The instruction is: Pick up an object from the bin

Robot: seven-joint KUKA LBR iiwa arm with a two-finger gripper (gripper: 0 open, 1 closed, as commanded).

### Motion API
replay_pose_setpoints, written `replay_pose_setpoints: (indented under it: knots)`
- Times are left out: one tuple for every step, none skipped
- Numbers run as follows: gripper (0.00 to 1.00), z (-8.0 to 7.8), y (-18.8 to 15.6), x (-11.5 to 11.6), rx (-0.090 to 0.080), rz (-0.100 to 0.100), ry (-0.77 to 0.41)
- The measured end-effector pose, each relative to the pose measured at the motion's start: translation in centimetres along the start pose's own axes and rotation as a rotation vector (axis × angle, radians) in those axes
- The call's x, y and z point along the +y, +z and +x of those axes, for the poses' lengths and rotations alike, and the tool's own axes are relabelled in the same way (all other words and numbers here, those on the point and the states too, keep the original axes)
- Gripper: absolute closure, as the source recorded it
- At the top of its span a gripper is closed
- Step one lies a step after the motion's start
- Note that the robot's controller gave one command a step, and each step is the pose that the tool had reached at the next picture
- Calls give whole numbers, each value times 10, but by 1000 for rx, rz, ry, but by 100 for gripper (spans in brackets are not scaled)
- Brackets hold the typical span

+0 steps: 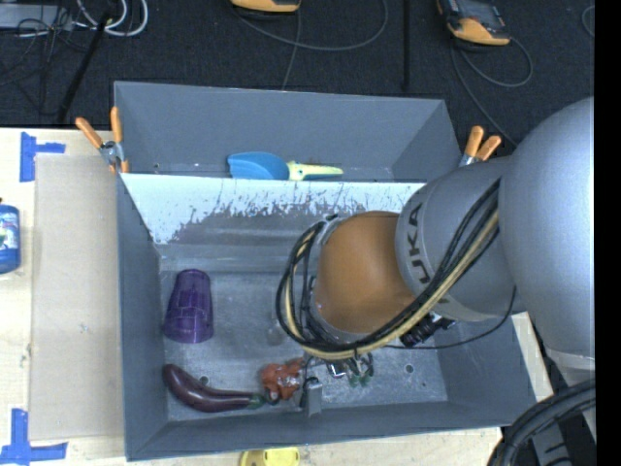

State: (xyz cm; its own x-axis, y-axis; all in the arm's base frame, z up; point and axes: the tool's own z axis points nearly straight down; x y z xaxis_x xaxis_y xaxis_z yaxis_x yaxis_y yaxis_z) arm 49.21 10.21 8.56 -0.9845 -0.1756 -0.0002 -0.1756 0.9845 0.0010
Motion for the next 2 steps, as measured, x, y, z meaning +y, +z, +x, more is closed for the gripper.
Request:
replay_pose_setpoints:
  knots:
    - [100,-6,14,10,0,-2,-211]
    - [100,-6,14,10,0,-2,-211]
